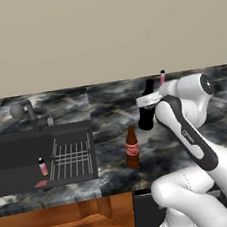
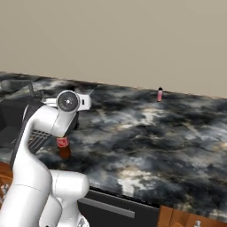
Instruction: Place the large bottle from the dining counter next to the other large bottle outside the sink, and place the small bottle from the dining counter next to the other small bottle inside the sink.
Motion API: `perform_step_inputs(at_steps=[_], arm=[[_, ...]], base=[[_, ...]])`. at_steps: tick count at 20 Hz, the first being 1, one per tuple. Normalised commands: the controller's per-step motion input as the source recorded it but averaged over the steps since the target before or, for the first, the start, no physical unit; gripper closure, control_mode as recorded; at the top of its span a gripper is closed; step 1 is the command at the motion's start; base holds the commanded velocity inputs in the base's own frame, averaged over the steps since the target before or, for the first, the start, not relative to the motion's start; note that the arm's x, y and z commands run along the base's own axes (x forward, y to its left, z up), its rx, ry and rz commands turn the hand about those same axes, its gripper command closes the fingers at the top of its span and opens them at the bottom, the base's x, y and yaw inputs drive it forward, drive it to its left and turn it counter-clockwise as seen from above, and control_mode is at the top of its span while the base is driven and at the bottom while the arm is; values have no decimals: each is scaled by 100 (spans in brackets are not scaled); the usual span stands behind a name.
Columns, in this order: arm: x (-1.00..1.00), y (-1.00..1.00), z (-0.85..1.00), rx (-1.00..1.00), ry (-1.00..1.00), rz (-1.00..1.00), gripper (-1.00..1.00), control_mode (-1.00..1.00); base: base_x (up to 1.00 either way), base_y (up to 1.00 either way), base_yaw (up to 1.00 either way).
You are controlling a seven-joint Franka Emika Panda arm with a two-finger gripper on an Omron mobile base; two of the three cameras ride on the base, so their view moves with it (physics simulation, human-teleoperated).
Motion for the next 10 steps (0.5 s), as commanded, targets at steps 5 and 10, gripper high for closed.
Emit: perform_step_inputs(at_steps=[5, 10], arm=[[-1, 0, -8, -6, 14, 19, 100, -100], [0, -2, -12, -7, 18, 15, 100, -100]], base=[[0, 0, 0], [0, 0, 0]])
